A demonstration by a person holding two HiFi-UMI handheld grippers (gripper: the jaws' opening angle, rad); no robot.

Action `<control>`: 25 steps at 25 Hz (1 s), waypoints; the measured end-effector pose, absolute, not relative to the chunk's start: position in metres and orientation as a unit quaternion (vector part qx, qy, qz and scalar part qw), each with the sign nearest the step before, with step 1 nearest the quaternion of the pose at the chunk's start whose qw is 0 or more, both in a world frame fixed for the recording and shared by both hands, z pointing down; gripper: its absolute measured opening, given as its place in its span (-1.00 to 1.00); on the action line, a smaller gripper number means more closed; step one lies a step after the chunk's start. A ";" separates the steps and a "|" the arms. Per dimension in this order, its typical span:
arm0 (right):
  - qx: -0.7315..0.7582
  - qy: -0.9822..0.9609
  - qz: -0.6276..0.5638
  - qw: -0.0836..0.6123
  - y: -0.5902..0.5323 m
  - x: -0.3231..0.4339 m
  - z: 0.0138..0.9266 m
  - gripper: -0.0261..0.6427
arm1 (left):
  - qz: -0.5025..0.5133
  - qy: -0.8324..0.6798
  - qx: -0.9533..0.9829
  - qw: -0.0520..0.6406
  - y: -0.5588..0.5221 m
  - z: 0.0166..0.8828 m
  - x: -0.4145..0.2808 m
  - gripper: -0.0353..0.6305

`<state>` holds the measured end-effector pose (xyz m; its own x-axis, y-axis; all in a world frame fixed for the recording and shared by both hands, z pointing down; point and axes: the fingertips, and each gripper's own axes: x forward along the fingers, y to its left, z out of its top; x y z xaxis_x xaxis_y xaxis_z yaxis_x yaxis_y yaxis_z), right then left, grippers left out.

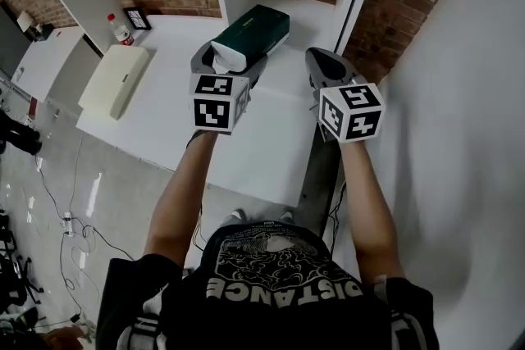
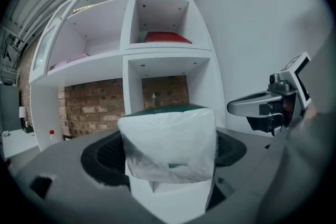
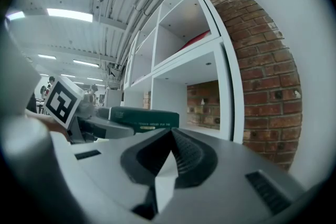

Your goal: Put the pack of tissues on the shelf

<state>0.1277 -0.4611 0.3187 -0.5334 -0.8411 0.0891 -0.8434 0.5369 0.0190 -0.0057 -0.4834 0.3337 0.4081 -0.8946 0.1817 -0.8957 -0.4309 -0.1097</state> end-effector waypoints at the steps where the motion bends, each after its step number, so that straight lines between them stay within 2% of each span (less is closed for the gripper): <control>1: 0.484 -0.874 0.014 0.043 -0.464 0.127 0.318 -0.91 | 0.107 -0.529 0.842 0.003 -0.487 0.334 -0.005 0.47; 13: 0.514 -0.856 0.013 0.051 -0.475 0.121 0.322 -0.91 | 0.101 -0.496 0.862 0.009 -0.522 0.338 0.003 0.47; 25: 0.535 -0.843 0.005 0.061 -0.475 0.136 0.320 -0.91 | 0.100 -0.457 0.884 0.014 -0.570 0.338 0.056 0.47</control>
<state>0.1357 -0.4752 0.3198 -0.4206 -0.9008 0.1076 -0.9020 0.4280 0.0569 0.0559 -0.5695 0.3379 0.5619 -0.8052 0.1894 -0.8107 -0.5816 -0.0676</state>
